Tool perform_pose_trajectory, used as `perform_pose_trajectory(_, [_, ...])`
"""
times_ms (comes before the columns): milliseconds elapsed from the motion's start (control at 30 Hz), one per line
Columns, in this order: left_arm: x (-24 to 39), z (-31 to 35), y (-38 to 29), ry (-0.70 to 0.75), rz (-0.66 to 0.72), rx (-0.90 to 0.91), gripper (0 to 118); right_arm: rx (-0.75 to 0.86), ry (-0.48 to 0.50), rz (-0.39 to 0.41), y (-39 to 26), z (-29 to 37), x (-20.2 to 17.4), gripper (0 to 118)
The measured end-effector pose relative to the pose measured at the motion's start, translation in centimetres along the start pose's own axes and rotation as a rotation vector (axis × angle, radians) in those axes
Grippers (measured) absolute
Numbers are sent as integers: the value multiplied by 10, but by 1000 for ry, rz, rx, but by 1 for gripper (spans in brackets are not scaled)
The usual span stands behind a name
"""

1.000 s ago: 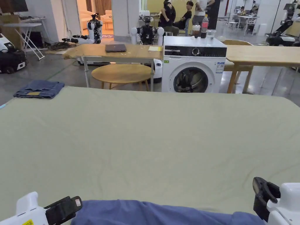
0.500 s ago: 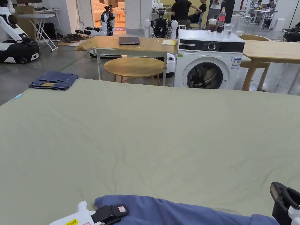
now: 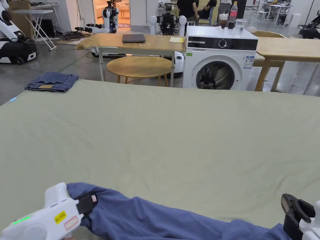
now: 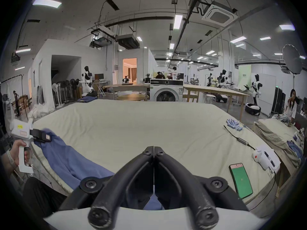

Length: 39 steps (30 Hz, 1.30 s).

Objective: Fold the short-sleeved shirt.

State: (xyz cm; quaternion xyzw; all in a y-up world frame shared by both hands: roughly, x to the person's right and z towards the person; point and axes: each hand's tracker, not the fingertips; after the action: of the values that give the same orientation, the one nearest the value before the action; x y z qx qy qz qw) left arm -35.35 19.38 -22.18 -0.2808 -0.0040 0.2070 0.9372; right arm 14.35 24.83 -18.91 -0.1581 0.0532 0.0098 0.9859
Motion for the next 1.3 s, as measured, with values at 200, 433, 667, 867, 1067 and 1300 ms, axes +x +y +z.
perform_pose_trajectory(200, [157,0,-38,84,-617,5,4,1,27,-2,-3,0,-6,0])
perform_pose_trajectory(433, [248,-64,-144,176,-980,-167,4,-5,37,-9,-15,8,3,0])
perform_pose_trajectory(667, [234,-43,-97,-128,-575,-204,83,-11,44,-22,-19,13,17,0])
perform_pose_trajectory(867, [178,-9,-39,-212,-148,-130,87,-1,52,-51,-19,14,22,0])
perform_pose_trajectory(1067, [165,-49,-61,-181,-126,-302,16,-22,54,-85,-28,9,26,0])
perform_pose_trajectory(1300, [209,-68,-117,-393,-155,-486,13,-29,37,-99,-30,10,33,0])
